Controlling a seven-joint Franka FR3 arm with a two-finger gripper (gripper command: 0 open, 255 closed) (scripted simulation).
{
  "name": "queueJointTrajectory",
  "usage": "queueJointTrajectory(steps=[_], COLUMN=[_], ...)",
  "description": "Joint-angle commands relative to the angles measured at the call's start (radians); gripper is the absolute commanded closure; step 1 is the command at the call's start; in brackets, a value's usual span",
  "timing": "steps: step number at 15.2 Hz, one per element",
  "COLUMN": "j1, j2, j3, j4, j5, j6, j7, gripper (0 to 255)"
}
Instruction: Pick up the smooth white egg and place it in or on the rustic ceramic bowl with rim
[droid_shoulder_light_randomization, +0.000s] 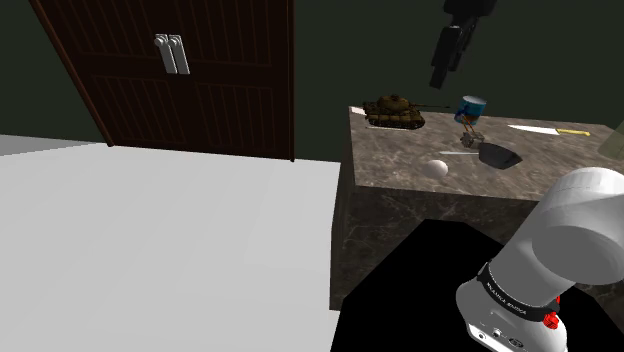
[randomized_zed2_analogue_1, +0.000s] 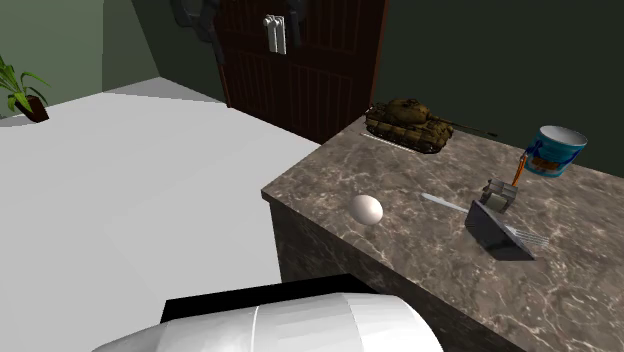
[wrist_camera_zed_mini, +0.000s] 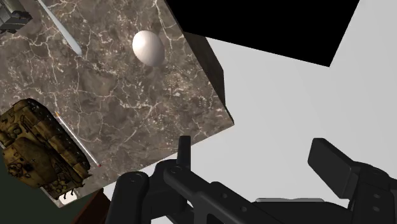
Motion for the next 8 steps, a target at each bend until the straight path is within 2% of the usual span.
queueJointTrajectory(steps=[1,8], j1=[0.0,0.001], j2=[0.0,-0.152], j3=[0.0,-0.17], j4=[0.0,-0.27], j5=[0.0,-0.063], j6=[0.0,0.182], j7=[0.0,-0.19], gripper=[0,0])
